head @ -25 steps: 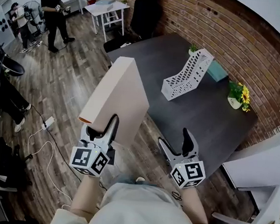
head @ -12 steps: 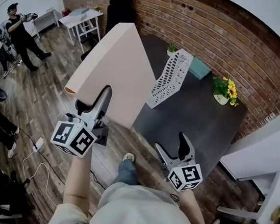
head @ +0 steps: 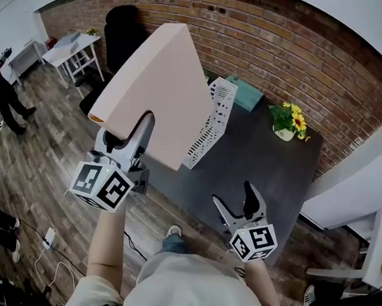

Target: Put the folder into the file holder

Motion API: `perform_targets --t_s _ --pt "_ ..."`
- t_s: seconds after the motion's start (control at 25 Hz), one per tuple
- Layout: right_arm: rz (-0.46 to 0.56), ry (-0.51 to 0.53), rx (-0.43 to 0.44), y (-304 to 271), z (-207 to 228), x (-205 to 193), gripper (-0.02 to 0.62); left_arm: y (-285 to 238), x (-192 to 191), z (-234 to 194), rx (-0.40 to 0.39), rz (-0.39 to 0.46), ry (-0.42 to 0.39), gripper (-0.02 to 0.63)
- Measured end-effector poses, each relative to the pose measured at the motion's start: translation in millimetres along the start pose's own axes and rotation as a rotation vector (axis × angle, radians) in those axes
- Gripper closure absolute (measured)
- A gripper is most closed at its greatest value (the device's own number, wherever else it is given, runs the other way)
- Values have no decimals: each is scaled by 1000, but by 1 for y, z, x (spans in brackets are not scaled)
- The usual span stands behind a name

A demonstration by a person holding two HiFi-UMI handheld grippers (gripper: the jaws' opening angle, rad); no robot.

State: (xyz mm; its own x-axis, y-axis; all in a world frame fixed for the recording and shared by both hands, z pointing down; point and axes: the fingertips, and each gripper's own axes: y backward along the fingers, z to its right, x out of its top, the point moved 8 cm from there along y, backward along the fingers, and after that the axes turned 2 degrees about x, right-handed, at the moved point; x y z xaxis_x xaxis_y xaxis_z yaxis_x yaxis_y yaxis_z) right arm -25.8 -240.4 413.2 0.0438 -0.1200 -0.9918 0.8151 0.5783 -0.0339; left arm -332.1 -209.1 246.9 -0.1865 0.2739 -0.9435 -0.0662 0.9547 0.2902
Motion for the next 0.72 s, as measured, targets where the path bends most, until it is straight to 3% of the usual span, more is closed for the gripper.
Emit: perform_targets --t_s 0.36,0.72 --pt "16 -14 -145 -20 17 8 187 -73 -15 -24 -127 -18 16 333" --pt "1 -25 -217 -38 20 3 187 -106 -34 -32 -179 -48 15 333"
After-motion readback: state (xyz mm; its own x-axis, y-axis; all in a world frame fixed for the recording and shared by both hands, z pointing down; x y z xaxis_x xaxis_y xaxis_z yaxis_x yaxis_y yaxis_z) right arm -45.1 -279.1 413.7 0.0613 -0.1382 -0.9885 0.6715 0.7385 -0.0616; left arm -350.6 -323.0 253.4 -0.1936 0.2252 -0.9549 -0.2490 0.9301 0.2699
